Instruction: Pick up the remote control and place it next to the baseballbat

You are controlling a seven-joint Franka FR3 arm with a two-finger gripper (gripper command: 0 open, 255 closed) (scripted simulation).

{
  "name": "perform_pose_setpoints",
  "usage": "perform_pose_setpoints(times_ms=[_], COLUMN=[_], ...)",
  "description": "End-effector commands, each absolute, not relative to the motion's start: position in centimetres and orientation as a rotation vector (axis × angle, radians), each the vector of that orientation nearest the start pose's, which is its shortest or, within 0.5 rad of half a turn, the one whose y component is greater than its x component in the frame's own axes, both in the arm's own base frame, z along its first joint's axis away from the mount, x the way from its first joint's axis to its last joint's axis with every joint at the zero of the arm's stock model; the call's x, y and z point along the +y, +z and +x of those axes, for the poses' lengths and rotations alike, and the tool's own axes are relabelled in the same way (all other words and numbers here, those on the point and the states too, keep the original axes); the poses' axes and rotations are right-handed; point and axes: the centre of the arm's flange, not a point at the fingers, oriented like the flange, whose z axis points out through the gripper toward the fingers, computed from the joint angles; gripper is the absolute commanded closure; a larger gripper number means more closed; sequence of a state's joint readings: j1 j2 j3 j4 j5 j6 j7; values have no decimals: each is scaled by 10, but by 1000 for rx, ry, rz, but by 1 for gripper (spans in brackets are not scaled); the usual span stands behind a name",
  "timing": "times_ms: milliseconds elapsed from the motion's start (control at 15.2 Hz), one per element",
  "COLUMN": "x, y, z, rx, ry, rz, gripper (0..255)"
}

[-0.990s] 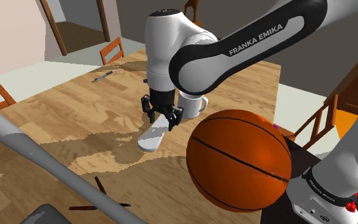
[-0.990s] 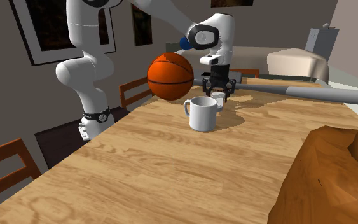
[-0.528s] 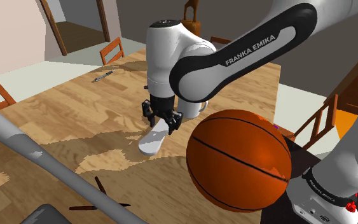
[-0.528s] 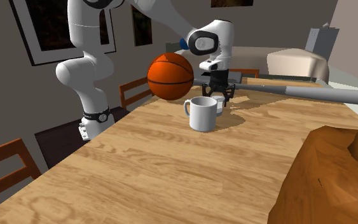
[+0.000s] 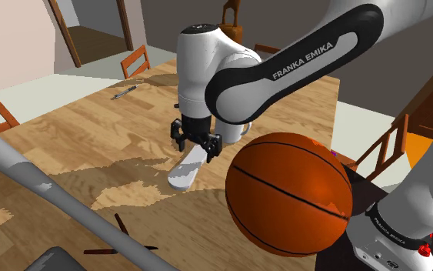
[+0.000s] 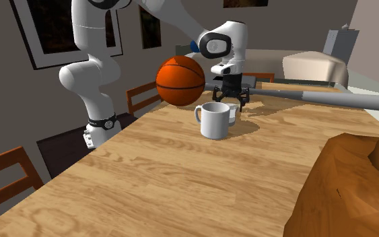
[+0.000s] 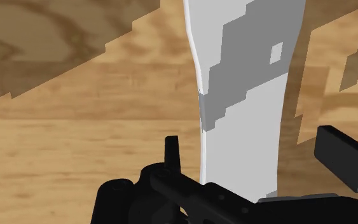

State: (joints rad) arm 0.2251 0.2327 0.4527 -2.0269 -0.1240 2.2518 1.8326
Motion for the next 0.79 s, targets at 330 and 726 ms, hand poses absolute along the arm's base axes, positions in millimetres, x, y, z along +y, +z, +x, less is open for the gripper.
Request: perform_pose_setpoints(times_ms=[330,726], x=[360,360], y=[397,397], z=[465,465], rx=[1617,1617], ry=[-3,-3], rz=[-2671,-2671], gripper=[0,0])
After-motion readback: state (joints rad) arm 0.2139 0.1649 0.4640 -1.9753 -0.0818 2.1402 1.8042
